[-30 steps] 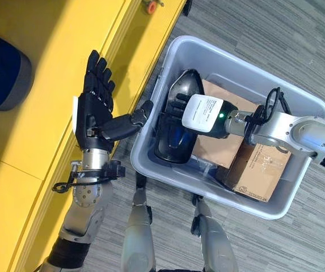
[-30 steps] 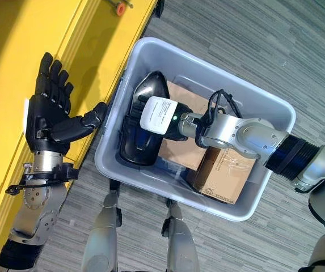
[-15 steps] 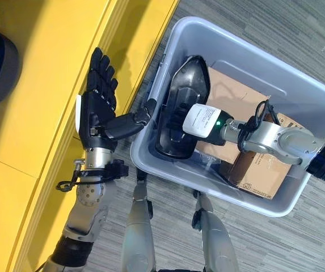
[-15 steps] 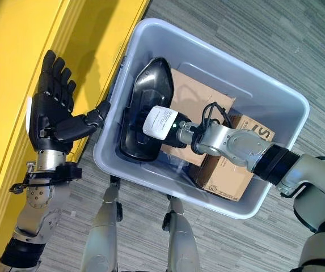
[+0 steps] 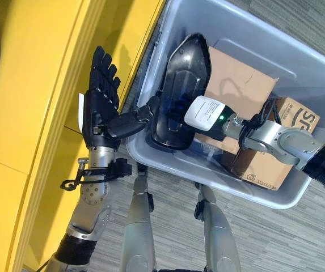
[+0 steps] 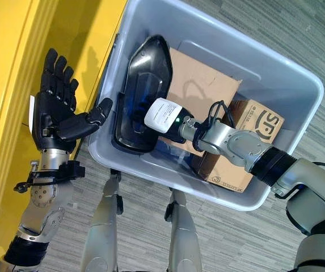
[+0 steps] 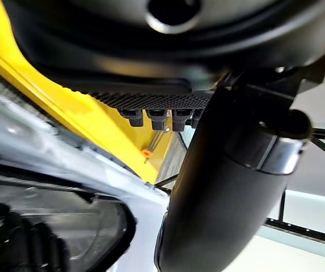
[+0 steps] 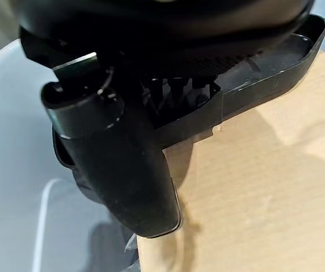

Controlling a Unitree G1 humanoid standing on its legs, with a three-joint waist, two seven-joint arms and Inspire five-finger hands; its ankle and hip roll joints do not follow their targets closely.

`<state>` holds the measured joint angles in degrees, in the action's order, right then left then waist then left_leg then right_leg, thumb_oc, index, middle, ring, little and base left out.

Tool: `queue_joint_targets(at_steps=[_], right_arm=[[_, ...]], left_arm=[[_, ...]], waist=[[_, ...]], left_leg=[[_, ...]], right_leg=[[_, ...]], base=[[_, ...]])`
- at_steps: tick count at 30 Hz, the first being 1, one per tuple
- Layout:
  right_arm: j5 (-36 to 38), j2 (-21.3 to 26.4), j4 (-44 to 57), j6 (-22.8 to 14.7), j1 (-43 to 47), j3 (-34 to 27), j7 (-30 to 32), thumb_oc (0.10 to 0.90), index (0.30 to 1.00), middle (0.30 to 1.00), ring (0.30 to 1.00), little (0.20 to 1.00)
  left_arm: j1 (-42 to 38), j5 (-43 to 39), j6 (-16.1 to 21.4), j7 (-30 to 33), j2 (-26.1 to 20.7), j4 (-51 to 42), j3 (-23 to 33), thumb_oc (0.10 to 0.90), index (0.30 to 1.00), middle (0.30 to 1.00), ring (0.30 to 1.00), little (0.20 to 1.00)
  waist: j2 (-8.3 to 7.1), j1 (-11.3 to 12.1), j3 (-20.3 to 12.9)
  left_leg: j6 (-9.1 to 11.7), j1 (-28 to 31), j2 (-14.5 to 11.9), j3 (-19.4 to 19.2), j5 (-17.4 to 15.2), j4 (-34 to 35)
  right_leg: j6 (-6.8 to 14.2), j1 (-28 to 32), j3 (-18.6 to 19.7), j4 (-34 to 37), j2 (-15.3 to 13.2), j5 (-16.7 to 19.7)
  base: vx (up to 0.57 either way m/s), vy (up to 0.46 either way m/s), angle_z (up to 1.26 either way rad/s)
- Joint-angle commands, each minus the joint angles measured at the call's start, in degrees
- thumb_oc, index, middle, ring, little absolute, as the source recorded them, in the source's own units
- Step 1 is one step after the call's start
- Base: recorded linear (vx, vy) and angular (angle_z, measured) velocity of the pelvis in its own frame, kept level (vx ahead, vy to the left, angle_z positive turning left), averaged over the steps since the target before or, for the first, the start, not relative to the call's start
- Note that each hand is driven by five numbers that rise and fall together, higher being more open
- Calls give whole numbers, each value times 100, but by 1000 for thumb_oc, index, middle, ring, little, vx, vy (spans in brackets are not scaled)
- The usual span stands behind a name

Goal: Move parts from the plastic box to the shelf.

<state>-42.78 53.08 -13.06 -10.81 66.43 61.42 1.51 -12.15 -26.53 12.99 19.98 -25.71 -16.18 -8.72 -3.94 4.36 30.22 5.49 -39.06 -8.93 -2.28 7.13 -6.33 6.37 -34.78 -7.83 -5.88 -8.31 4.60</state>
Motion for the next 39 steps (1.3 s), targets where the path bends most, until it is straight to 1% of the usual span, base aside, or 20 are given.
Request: queue_joint_targets(at_steps=[1, 5, 10, 11, 12, 13, 17, 23, 26, 28, 32, 35, 37, 39], right_arm=[[-191, -312, -575, 121, 383, 372, 26, 900, 1000, 1000, 1000, 1000], [-288, -466, -1006, 231, 443, 391, 162, 900, 1000, 1000, 1000, 1000], [-446, -651, -1580, 360, 418, 440, 227, 900, 1000, 1000, 1000, 1000], [-484, -671, -1657, 376, 434, 451, 225, 704, 725, 725, 725, 725], [-522, -705, -1765, 394, 452, 478, 231, 424, 333, 333, 333, 333], [-543, -737, -1839, 400, 428, 492, 226, 400, 300, 300, 300, 300], [-652, -811, -1952, 412, 373, 526, 224, 400, 300, 300, 300, 300], [-761, -832, -1907, 381, 161, 505, 249, 400, 300, 300, 300, 300], [-715, -723, -1634, 352, -138, 271, 291, 400, 300, 300, 300, 300], [-695, -666, -1490, 355, -207, 160, 343, 400, 300, 300, 300, 300], [-524, -331, -928, 343, -566, -345, 523, 400, 300, 300, 300, 300], [-537, 91, -328, 292, -879, -760, 681, 400, 300, 300, 300, 300], [-396, 335, 31, 273, -1086, -1101, 751, 400, 300, 300, 300, 300], [-175, 619, 513, 220, -1397, -1570, 788, 400, 300, 300, 300, 300]], left_arm=[[-14, 356, 631, 94, -24, -949, 154, 900, 1000, 1000, 1000, 1000], [-9, 357, 662, 160, 32, -1019, 169, 900, 1000, 1000, 1000, 1000], [-49, 355, 682, 167, 107, -1067, 108, 900, 1000, 1000, 1000, 1000], [-63, 359, 686, 167, 108, -1066, 99, 900, 1000, 1000, 1000, 1000], [-89, 362, 683, 168, 110, -1052, 96, 900, 1000, 1000, 1000, 1000], [-115, 359, 688, 168, 115, -1033, 84, 900, 1000, 1000, 1000, 1000], [-199, 354, 676, 190, 129, -993, 70, 900, 1000, 1000, 1000, 1000], [-374, 378, 644, 185, 161, -870, -26, 900, 1000, 1000, 1000, 1000], [-433, 326, 604, 117, 190, -774, -81, 900, 1000, 1000, 1000, 1000], [-432, 325, 593, 103, 177, -757, -84, 900, 1000, 1000, 1000, 1000], [-381, 319, 562, 66, 123, -669, -11, 900, 1000, 1000, 1000, 1000], [-285, 315, 512, -9, 72, -638, 27, 900, 1000, 1000, 1000, 1000], [-213, 303, 487, -59, 35, -616, 64, 900, 1000, 1000, 1000, 1000], [-149, 282, 432, -120, 7, -573, 125, 900, 1000, 1000, 1000, 1000]], waist=[[200, 13, -42], [250, 52, -42], [303, 51, -42], [307, 45, -42], [310, 38, -42], [320, 28, -42], [321, 17, -42], [313, -30, -42], [300, -87, -42], [294, -87, -42], [248, -121, -42], [226, -128, -42], [221, -150, -42], [217, -185, -43]], left_leg=[[129, -629, -119, 107, -206, -488], [95, -1143, -144, 196, -304, -840], [79, -1546, -145, 274, -375, -1108], [80, -1587, -144, 288, -369, -1115], [85, -1602, -131, 290, -358, -1100], [85, -1605, -125, 285, -351, -1086], [88, -1520, -112, 270, -334, -1006], [92, -1271, -105, 198, -344, -943], [108, -824, -118, 125, -339, -828], [112, -682, -116, 110, -328, -773], [128, 63, -104, 9, -293, -458], [120, 640, -99, -47, -217, -218], [130, 1030, -113, -67, -250, -120], [117, 1374, -132, -89, -215, -26]], right_leg=[[20, -330, -17, -826, -115, -760], [-13, -833, 13, -1136, -106, -814], [-20, -1257, -8, -1412, -119, -870], [-24, -1300, -4, -1436, -126, -874], [-22, -1314, -1, -1435, -129, -871], [-22, -1339, 0, -1455, -130, -870], [-22, -1317, 7, -1433, -133, -868], [-33, -1088, -1, -1375, -134, -897], [-7, -686, -37, -1305, -164, -889], [-1, -545, -52, -1257, -164, -880], [60, 177, -68, -968, -177, -813], [107, 760, -104, -738, -209, -728], [135, 1152, -119, -624, -246, -761], [154, 1508, -146, -502, -271, -727]], base=[[0, 0, 0], [-10, -6, 2], [-8, -2, 3], [-14, -1, 9], [-14, 2, 9], [-10, 4, 8], [-5, 11, 1], [-2, 4, -1], [-3, 19, 2], [0, 10, 2], [16, 24, 6], [31, 25, 5], [61, 14, 6], [69, 18, 3]])
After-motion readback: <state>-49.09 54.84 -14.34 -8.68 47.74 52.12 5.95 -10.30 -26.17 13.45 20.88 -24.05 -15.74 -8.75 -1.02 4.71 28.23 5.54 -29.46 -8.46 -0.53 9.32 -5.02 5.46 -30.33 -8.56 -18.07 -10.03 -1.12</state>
